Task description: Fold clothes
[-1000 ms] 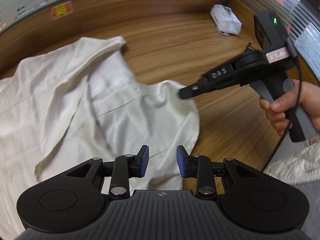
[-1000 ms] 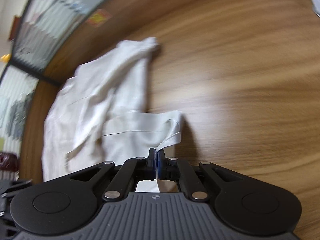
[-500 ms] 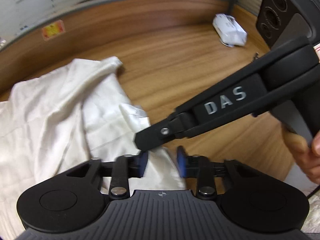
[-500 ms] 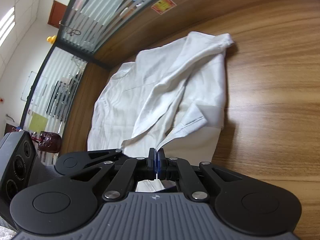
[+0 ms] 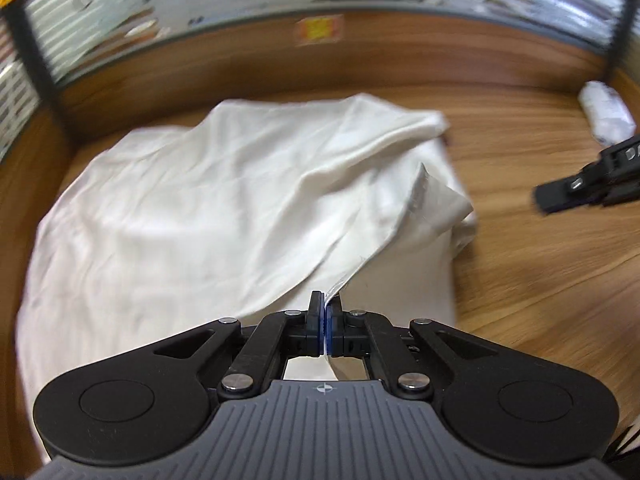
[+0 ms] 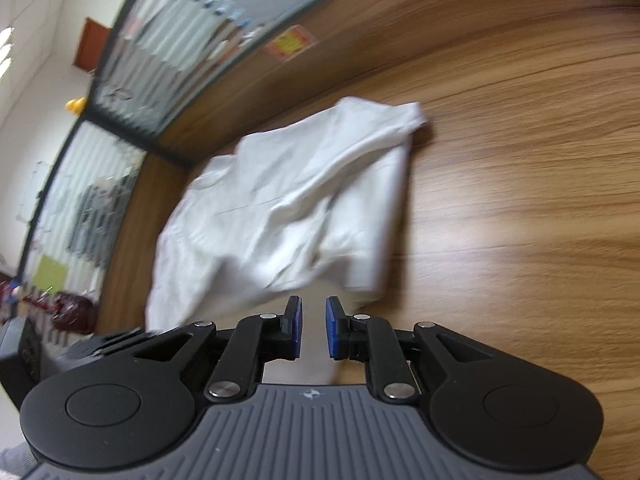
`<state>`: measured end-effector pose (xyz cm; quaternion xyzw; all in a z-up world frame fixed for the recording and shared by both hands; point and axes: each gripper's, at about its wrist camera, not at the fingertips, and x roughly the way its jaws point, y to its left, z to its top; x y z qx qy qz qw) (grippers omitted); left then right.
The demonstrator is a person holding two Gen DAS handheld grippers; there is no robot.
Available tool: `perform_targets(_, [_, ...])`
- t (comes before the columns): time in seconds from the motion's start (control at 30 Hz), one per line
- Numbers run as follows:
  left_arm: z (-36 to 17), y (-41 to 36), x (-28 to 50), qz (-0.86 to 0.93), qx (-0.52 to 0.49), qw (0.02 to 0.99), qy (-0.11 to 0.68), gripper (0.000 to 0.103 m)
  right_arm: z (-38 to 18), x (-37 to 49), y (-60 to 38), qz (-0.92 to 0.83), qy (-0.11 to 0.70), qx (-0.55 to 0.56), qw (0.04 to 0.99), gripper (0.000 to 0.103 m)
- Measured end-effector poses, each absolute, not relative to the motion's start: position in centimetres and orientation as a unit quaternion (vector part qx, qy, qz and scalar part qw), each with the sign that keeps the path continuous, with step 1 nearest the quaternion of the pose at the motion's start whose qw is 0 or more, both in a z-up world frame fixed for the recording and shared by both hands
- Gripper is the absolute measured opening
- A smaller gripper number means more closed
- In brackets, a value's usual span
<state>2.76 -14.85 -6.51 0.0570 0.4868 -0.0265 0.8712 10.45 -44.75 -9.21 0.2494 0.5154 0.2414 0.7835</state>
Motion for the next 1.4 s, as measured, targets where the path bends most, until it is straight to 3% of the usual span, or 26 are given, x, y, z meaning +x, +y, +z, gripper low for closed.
perform_targets(0.27, [-8.6,-10.6,2.0,0.01,0.051,0.849,0.526,0.001,-11.8,13.0,-43.8,0.207,0.529,0.23,0.79,0.018])
perform_targets(0.4, [-9.1,-9.5,1.9,0.014,0.054,0.842,0.536,0.002,-12.4,14.0,-41.9,0.208,0.529,0.205,0.797,0.026])
perform_targets(0.93, [-10.9,-6.7,2.9,0.006,0.046,0.821,0.57,0.002,-13.2,17.9,-37.0,0.169,0.507,0.077,0.841,0.04])
perform_targets(1.4, [-10.6,-7.7,3.4,-0.033,0.061,0.821,0.566,0.002,-13.7,22.7,-35.6,0.157,0.475,-0.068,0.863,0.041])
